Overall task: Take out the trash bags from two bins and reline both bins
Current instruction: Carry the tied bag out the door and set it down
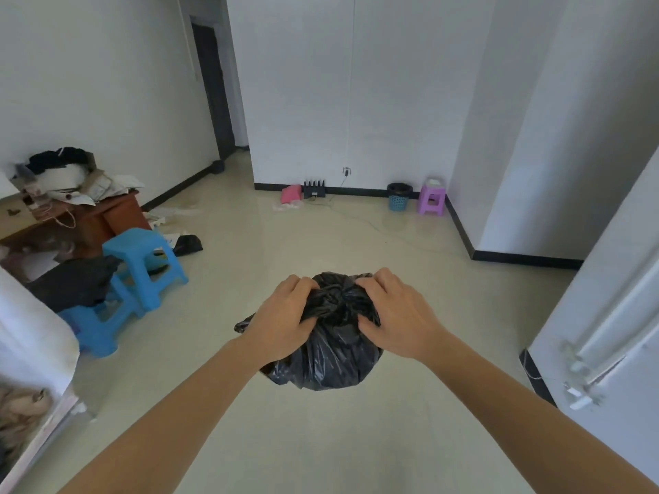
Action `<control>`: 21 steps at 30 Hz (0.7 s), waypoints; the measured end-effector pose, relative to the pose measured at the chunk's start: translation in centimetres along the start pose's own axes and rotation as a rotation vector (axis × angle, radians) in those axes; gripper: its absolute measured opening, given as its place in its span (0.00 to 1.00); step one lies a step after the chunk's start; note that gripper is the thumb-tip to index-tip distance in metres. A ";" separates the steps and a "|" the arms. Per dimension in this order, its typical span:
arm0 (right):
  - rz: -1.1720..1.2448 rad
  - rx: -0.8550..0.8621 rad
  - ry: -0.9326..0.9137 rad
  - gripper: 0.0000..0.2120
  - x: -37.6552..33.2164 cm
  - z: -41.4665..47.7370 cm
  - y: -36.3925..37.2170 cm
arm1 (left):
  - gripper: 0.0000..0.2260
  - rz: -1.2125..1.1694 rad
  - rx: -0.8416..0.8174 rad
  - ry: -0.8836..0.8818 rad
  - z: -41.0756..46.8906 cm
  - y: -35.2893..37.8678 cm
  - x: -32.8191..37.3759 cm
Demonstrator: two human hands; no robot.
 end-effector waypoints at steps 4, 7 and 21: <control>0.025 -0.012 0.013 0.28 8.1 8.3 4.5 | 0.18 0.000 -0.047 -0.016 10.7 3.4 -5.5; 0.052 -0.035 0.019 0.29 14.6 14.9 7.1 | 0.19 -0.010 -0.080 -0.029 18.9 5.4 -9.0; 0.056 -0.112 -0.186 0.27 26.0 54.0 15.6 | 0.23 0.014 -0.007 -0.215 45.2 3.0 -34.7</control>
Point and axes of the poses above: each hand's wrist, its own z-axis towards the middle knuckle, its own y-axis out of the palm, x = y × z, the point moved 5 cm from there along z, towards the middle knuckle, and after that the axes turned 7 degrees about -x, right-handed, at the moved point
